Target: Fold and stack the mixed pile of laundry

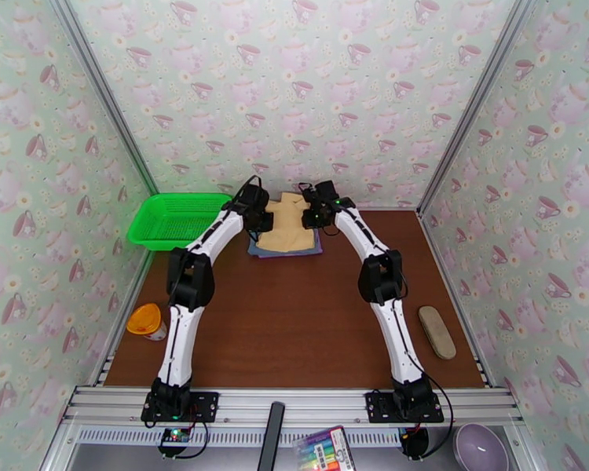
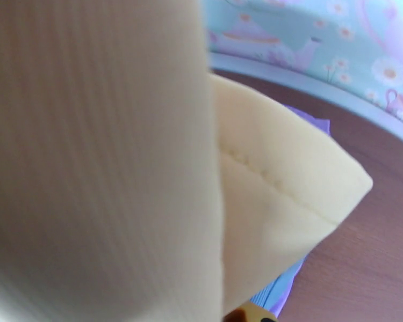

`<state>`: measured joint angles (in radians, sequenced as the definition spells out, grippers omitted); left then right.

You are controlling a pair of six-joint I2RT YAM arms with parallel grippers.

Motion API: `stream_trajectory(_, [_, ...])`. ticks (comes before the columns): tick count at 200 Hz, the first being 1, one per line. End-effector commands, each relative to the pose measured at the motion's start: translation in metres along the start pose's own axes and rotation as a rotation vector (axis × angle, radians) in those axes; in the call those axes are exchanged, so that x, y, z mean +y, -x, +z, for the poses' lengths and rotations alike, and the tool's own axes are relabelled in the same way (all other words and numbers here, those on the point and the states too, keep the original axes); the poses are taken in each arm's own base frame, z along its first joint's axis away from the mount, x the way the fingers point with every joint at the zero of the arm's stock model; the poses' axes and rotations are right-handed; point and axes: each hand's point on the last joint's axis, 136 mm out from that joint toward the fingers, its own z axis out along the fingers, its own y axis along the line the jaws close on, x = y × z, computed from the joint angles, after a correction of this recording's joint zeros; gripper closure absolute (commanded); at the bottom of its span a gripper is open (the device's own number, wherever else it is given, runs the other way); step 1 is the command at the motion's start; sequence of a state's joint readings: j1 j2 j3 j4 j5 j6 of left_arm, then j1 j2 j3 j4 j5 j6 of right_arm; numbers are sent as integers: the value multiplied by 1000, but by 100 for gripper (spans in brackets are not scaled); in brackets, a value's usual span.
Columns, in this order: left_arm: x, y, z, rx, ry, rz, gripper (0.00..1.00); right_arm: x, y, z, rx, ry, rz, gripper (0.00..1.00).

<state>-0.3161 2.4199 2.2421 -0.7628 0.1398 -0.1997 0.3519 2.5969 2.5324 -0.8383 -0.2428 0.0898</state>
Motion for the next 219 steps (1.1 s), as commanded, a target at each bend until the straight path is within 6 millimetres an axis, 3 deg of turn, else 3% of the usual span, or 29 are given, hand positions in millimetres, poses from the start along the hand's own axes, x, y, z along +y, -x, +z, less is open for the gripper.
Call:
stream_trajectory(1, [47, -5, 12, 42, 127, -23, 91, -36, 15, 6, -68, -82, 66, 83])
stream_trajectory(13, [54, -8, 20, 48, 144, -31, 62, -38, 10, 15, -62, -84, 78, 70])
stream_trajectory(30, [60, -7, 25, 42, 154, -34, 40, -43, 6, 23, -60, -89, 95, 59])
stream_trajectory(48, [61, 1, 22, 14, 150, -22, 23, -45, 10, 21, -74, -93, 101, 49])
stream_trajectory(69, [52, 21, 4, -40, 122, 9, 15, -46, 21, 3, -100, -103, 99, 42])
stream_trajectory(97, [32, 57, -56, -160, 105, 79, 12, -48, 37, -49, -149, -152, 80, 31])
stream_trajectory(114, [19, 74, -112, -278, 110, 124, 10, -46, 39, -93, -206, -193, 54, 25])
stream_trajectory(119, [16, 77, -131, -319, 111, 134, 3, -46, 37, -107, -223, -207, 47, 24])
stream_trajectory(124, [14, 77, -148, -356, 112, 144, 3, -46, 35, -119, -237, -224, 43, 23])
stream_trajectory(125, [14, 76, -150, -359, 111, 147, 1, -44, 36, -132, -252, -230, 36, 22])
stream_trajectory(128, [13, 76, -162, -388, 114, 153, 0, -44, 34, -142, -264, -242, 30, 21])
stream_trajectory(131, [11, 77, -174, -417, 110, 161, 0, -45, 28, -144, -264, -253, 27, 21])
stream_trajectory(132, [11, 75, -176, -421, 110, 163, 0, -43, 32, -156, -284, -256, 23, 21])
stream_trajectory(135, [9, 74, -190, -454, 109, 172, 0, -45, 23, -157, -278, -268, 19, 20])
stream_trajectory(144, [8, 65, -220, -523, 101, 194, 0, -42, 18, -193, -334, -301, 0, 16])
stream_trajectory(146, [8, 62, -228, -541, 102, 199, 0, -41, 14, -199, -340, -308, -4, 5])
stream_trajectory(149, [10, 54, -233, -552, 109, 203, 0, -41, 8, -207, -352, -319, -9, 1])
stream_trajectory(154, [12, 47, -250, -601, 120, 208, 0, -41, -2, -222, -374, -334, -16, 0])
stream_trajectory(179, [59, -23, -291, -751, 242, 147, 0, -45, -66, -274, -487, -427, -14, 0])
stream_trajectory(202, [106, -102, -287, -805, 331, 82, 0, -62, -131, -295, -616, -534, 4, 0])
stream_trajectory(219, [130, -152, -273, -817, 398, 87, 0, -75, -171, -298, -705, -597, 3, 0])
